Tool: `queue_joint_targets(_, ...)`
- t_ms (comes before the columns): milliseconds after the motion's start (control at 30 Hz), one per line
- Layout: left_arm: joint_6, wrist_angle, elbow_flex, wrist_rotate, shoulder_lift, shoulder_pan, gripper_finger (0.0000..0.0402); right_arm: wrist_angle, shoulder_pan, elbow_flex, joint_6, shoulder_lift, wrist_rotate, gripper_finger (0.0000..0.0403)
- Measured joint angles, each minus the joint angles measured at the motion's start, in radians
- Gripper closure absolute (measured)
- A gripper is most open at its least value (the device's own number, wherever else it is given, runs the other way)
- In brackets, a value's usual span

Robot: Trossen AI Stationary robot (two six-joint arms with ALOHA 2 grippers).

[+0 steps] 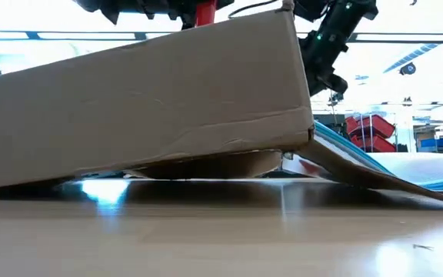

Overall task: Unpack boxes
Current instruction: Break down the box using the red cutter

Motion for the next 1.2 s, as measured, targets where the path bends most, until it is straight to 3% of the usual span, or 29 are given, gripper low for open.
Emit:
queue_joint_targets(200,0.017,0.003,0.016,0.002,0.0,0.0,0.037,0.27,0.079,0.002,-0.032,-0.046,-0.162,0.0403)
queue_joint_targets(467,0.026,0.0,0.021,0.03,-0.001,0.0,0.037,0.269,0.183,-0.026,0.028,0.106,-0.168,0.0403)
queue_joint_targets(833,0.064,0.004,0.021,0.049,0.035,0.0,0.037,0.382,0.157,-0.026,0.037,0.289,-0.208,0.0403)
queue_joint_targets(1200,0.114,0.101,0.022,0.054,0.158,-0.004,0.037,0.451,0.112,-0.029,0.033,0.303,-0.315,0.0403)
